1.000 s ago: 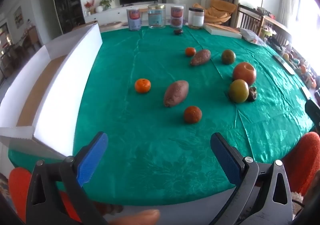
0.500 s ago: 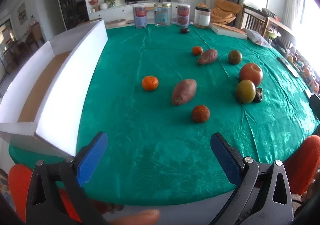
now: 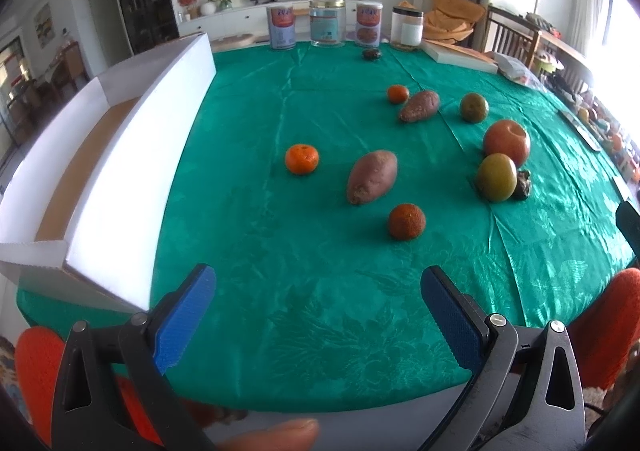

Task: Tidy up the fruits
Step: 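Move the left tool toward the orange tangerine on the green table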

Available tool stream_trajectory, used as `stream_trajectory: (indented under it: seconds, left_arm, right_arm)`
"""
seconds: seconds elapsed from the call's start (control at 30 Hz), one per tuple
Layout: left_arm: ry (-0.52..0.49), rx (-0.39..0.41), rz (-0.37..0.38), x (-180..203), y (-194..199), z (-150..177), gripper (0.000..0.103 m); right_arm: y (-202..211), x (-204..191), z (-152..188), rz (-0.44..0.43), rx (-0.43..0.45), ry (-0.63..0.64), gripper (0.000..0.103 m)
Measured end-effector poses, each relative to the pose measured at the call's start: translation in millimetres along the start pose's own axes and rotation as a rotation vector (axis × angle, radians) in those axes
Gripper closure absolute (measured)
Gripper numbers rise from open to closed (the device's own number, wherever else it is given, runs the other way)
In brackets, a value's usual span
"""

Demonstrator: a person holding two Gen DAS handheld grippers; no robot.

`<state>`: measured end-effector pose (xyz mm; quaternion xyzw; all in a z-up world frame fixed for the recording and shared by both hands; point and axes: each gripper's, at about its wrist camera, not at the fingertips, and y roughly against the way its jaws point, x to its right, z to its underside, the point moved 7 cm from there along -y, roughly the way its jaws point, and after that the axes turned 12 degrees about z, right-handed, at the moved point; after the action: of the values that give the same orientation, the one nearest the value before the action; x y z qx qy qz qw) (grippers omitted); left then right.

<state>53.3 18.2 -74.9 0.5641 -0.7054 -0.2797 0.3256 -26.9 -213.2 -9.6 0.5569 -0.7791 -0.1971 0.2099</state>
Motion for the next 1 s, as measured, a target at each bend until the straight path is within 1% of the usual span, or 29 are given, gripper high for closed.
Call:
stream_trajectory:
  seconds: [0.2, 0.37, 0.5, 0.6, 0.67, 0.77, 0.9, 1.0]
  left_arm:
    - [0.003, 0.000, -0.003, -0.8, -1.2, 0.4, 0.001]
    - [0.006, -0.002, 0.001, -1.0, -1.0, 1.7, 0.001]
    - [0.007, 0.023, 0.017, -1.5, 3.2, 0.8, 0.001]
    - [0.006, 0.043, 0.028, -2.9, 4.3, 3.1, 0.001]
    - [0.006, 0.041, 0.034, -4.5, 0.0, 7.8, 0.001]
    - [-0.002, 0.028, 0.028, -7.8, -11.0, 17.4, 0.001]
    - [-0.026, 0.009, 0.017, -11.1, -29.4, 28.8, 0.001]
    - [-0.036, -0.020, -0.002, -13.3, -44.6, 34.1, 0.001]
  right_arm:
    - [-1.6, -3.0, 1.9, -0.018, -0.006, 0.006, 0.000]
    - [1.1, -7.2, 2.1, -0.015, 0.013, 0.026, 0.000]
    - [2.8, -12.3, 1.5, -0.016, 0.034, 0.049, 0.000]
    - [-1.7, -16.8, 4.0, -0.040, 0.031, 0.047, 0.000]
    - [-7.7, -18.6, 8.4, -0.058, 0.019, 0.038, 0.000]
    - [-17.4, -21.5, 18.4, -0.053, -0.006, 0.057, 0.000]
    - [-26.4, -26.3, 29.7, -0.041, -0.011, 0.096, 0.000]
    - [-40.6, -32.0, 41.9, -0.049, -0.072, 0.108, 0.000]
